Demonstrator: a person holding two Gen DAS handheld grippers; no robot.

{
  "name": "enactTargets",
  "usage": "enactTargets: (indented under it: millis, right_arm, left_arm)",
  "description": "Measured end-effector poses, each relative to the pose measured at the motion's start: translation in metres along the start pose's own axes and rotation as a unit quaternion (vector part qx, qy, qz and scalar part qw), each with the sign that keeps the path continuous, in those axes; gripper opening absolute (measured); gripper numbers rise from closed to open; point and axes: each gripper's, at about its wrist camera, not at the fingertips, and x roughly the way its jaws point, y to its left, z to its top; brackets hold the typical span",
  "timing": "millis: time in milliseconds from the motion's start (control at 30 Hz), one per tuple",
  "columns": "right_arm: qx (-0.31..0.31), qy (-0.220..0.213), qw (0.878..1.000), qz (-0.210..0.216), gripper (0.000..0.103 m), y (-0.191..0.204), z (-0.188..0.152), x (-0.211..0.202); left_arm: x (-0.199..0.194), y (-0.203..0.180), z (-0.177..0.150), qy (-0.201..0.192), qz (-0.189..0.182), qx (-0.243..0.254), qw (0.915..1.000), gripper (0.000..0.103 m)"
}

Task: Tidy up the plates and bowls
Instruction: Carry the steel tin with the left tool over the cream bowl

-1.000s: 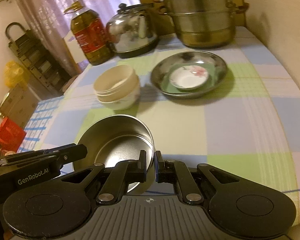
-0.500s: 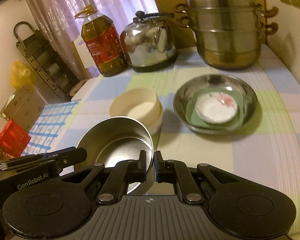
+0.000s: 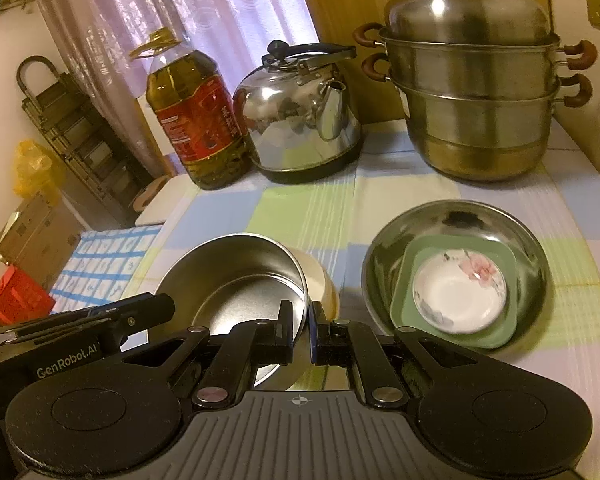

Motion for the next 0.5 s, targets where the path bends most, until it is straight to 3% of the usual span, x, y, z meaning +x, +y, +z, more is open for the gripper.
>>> enactTargets:
  millis: [500]
  right_arm:
    - [0.013,0.01,1.0,-0.011,0.008,-0.006,0.021,0.046]
  left_arm:
    - [0.048,0.018,0.02,0.02,-0.006,-0.002,0.9998,0.01]
